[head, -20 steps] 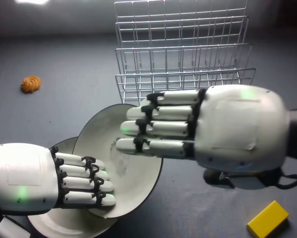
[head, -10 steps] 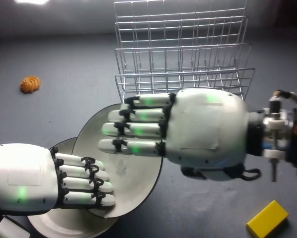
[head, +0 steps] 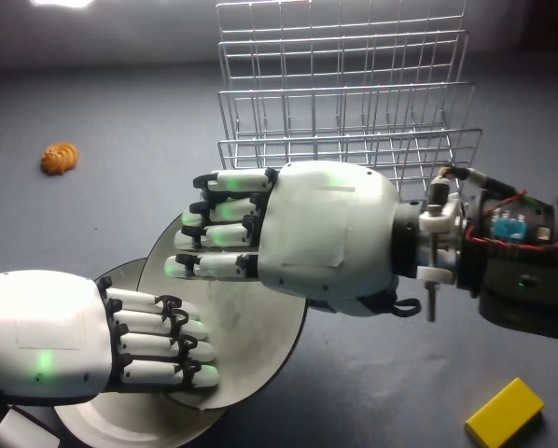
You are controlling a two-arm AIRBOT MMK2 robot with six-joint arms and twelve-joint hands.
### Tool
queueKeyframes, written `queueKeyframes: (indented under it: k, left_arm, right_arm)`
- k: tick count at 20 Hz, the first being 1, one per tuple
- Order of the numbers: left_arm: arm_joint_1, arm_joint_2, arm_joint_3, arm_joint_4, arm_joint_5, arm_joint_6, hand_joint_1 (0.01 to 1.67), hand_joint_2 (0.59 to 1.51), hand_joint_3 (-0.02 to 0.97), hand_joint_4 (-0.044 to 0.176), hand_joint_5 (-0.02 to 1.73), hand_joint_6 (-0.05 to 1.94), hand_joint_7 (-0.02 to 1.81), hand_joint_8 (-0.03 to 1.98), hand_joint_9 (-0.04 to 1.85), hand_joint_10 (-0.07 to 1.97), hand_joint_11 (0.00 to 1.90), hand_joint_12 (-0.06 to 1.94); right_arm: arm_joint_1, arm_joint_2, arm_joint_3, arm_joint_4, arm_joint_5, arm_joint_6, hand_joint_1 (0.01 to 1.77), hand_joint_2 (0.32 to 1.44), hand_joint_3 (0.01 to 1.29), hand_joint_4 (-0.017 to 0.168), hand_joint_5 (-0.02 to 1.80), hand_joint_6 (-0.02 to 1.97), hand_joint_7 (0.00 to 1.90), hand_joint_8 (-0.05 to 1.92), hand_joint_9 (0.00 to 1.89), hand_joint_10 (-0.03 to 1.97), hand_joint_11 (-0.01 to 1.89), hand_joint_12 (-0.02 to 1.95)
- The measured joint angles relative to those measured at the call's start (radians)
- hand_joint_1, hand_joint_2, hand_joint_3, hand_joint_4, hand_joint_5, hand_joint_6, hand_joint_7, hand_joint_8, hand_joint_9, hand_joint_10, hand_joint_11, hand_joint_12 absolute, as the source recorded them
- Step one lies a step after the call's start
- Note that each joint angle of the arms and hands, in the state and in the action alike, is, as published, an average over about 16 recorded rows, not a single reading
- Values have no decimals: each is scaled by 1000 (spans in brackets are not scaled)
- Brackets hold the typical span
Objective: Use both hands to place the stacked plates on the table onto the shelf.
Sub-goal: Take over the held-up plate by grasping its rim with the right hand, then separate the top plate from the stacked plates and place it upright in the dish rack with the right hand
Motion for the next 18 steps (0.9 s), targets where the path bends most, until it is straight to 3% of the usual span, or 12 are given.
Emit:
queueKeyframes:
  k: [8, 13, 18]
  left_arm:
    - [-1, -1, 5, -5, -5, 0, 22, 1152, 22, -6, 44, -13, 15, 5, 8, -11, 19, 5]
    - [-10, 2, 11, -9, -9, 0, 22, 1155, 22, -5, 51, -5, 20, 10, 11, -6, 20, 6]
    - [-49, 14, 36, -16, -9, 0, 22, 1158, 21, -3, 63, 6, 29, 15, 17, 0, 22, 7]
  right_arm:
    - [-8, -63, 64, 21, 24, -27, 1192, 989, 15, 6, 647, 200, 702, 148, 749, 14, 306, 1179]
    - [-15, -76, 80, 17, 50, -34, 1155, 975, 14, 7, 767, 516, 839, 335, 939, 37, 446, 1288]
    - [-16, -74, 75, 8, 76, -39, 1149, 962, 12, 11, 790, 846, 876, 657, 1022, 162, 511, 1374]
